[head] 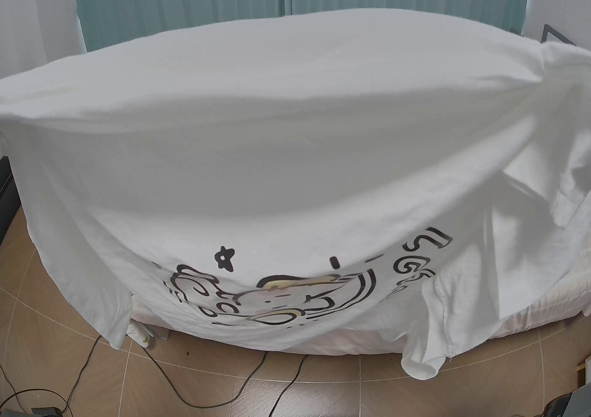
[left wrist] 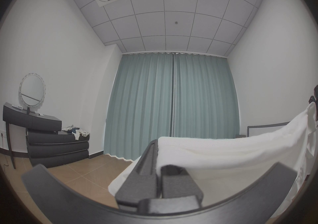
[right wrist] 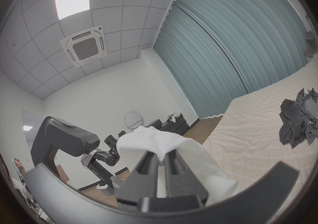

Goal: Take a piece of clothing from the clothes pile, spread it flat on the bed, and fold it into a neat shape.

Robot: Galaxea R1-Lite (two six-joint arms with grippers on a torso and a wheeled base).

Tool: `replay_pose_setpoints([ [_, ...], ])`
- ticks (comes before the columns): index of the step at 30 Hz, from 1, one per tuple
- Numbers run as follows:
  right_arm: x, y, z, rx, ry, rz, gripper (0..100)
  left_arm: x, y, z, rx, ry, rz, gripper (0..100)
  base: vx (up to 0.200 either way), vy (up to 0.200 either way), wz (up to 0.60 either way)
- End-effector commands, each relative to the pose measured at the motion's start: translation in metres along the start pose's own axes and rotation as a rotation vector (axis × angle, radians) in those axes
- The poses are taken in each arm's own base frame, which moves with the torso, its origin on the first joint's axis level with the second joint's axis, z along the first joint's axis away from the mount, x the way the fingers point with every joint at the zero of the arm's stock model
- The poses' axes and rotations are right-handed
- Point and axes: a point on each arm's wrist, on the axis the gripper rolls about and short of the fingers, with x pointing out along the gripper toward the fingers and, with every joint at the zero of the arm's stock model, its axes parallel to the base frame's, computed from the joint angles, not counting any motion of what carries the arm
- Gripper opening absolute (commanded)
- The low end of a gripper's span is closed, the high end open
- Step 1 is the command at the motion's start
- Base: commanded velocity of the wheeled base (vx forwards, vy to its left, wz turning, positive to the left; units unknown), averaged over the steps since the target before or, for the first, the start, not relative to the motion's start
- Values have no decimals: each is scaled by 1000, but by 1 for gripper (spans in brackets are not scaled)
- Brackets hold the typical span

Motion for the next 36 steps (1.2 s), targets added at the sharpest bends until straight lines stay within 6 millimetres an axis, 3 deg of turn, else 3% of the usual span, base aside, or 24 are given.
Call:
replay_pose_setpoints([
  [1, 1, -2, -2, 4, 11, -8, 0, 0, -1, -2, 1, 8, -2, 0, 0, 0, 0],
  [26, -16, 8, 4, -13, -23, 42, 0, -16, 2, 12, -30, -44, -58, 0, 0, 0, 0],
  [36, -4, 0, -3, -3, 11, 13, 0, -13, -2, 2, -7, 23, -60, 0, 0, 0, 0],
])
